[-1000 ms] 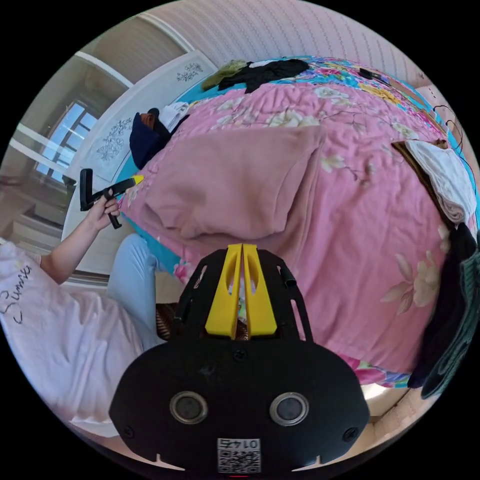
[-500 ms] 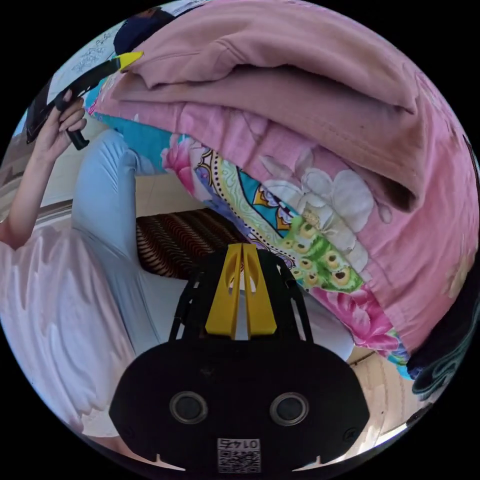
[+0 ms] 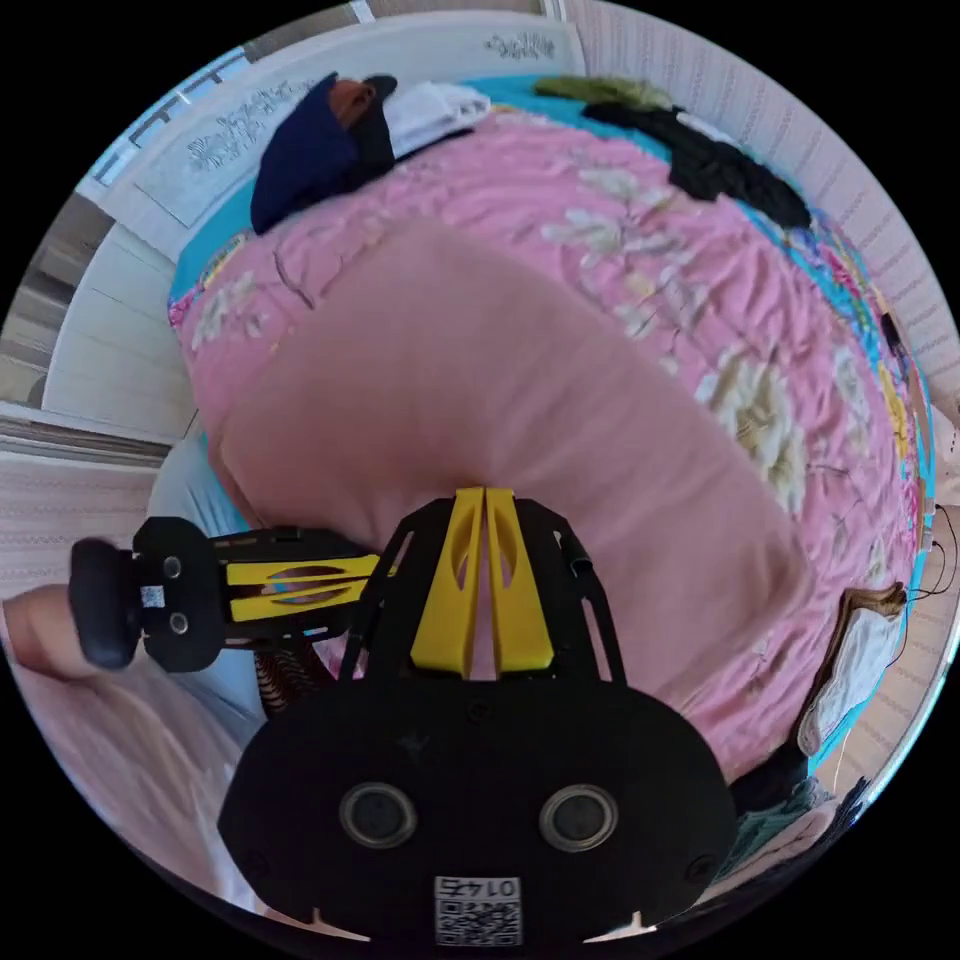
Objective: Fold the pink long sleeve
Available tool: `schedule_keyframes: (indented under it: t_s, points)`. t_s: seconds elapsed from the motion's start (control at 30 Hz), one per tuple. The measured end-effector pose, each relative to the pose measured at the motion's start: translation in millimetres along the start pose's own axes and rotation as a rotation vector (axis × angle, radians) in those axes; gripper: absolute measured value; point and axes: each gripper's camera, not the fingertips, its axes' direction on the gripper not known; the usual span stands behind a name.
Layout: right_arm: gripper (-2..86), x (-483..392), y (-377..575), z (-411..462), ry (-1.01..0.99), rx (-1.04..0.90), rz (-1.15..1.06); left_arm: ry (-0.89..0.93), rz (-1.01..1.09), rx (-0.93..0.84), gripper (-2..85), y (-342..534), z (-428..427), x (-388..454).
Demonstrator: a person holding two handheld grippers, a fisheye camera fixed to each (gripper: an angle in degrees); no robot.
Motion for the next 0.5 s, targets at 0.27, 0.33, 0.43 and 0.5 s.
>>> schedule_keyframes:
  t_s: [0.27,0.33,0.43,0.5]
  points:
    - [-0.9,23.8,-23.7,3.2,-0.042,-0.084,-0.034,0.04,0.08,0.07,-1.0,-8.8,-3.7,27.5]
    - [-0.7,34.4,-29.1,-7.3,0.024,0.013,0.02,0.007,0.137,0.064,-1.0,-14.2,-4.3,41.4]
    - [-0.6,56.3,-43.5,15.6,-0.01,-0.02,0.113,-0.024,0.217,-0.052,-1.0,-14.9,27.9,61.3]
    - [-0.7,64.0,-41.5,31.0,-0.033,-0.002,0.156,-0.055,0.238,0.036,-1.0,-4.9,37.0,67.8]
